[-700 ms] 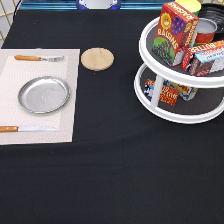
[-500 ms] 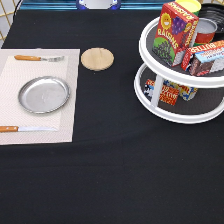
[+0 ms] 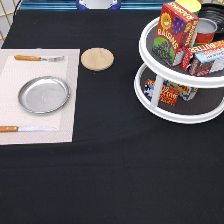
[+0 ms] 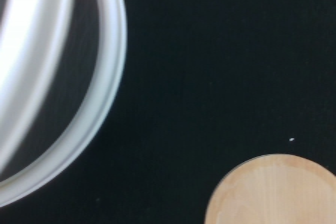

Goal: Pick up the bowl from the lazy Susan and put bowl on the plate

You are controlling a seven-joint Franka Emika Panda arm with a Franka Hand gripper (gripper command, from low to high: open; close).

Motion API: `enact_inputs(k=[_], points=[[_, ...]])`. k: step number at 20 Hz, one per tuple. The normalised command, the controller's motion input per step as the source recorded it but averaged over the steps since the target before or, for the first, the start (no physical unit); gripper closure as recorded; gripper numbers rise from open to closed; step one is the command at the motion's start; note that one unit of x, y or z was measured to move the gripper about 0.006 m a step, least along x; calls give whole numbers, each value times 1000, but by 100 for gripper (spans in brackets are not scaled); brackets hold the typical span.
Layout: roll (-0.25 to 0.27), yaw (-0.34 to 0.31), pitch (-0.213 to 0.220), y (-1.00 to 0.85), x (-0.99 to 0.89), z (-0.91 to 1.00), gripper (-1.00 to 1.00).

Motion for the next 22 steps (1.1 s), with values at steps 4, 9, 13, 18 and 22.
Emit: enact_inputs(k=[4, 9, 13, 18, 22], points=[[194, 0, 204, 246, 551, 329, -100], [234, 0, 128, 173, 496, 233, -100], [241, 0, 63, 150, 528, 156, -100], [264, -2, 9, 60, 480, 65, -100], [257, -10, -35, 0, 344, -29, -100]])
